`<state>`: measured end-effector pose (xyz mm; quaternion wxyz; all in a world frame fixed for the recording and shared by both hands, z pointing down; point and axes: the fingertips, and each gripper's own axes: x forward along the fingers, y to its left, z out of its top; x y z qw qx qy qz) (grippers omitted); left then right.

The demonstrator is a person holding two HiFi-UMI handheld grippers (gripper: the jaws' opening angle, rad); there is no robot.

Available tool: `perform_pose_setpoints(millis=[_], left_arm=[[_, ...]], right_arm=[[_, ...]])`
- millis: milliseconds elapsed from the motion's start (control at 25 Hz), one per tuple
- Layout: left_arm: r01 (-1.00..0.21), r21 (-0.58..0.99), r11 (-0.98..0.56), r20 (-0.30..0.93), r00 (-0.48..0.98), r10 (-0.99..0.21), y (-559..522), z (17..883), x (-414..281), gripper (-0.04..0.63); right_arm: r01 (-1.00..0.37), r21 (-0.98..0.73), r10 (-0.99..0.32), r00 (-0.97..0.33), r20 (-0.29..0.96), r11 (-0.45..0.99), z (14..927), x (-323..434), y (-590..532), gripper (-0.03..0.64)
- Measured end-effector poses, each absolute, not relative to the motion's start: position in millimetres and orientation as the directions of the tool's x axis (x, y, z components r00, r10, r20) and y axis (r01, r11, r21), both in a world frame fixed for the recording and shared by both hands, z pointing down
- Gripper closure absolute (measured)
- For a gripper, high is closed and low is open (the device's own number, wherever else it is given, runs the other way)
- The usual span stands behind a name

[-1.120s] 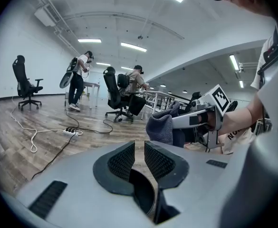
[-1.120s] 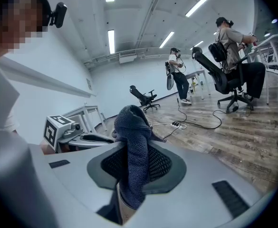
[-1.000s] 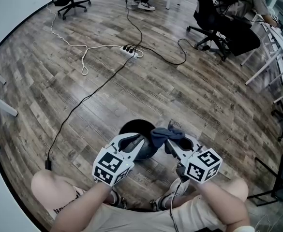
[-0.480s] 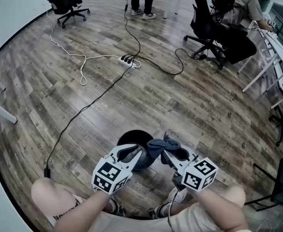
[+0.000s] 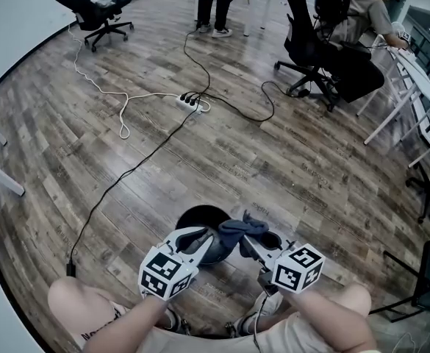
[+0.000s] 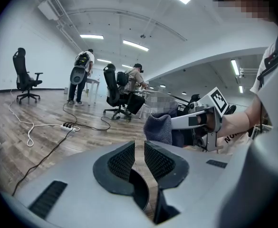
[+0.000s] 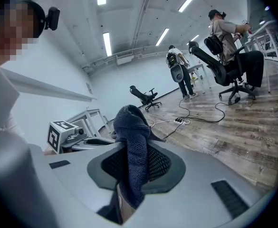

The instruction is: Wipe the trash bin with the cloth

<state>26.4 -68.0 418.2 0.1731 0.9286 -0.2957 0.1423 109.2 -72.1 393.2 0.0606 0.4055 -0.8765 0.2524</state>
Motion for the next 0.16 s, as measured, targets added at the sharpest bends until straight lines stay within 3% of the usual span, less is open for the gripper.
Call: perform_pose_setpoints(millis=[160], left_arm=[[-0.598, 0.244, -0.764, 0.370, 0.785, -0.497, -64.9, 419.8, 26.0, 0.520]], right_arm=[[-0.737, -0.409, -0.672, -0.668, 0.318, 0.539, 396.6, 107.9, -67.7, 0.535]])
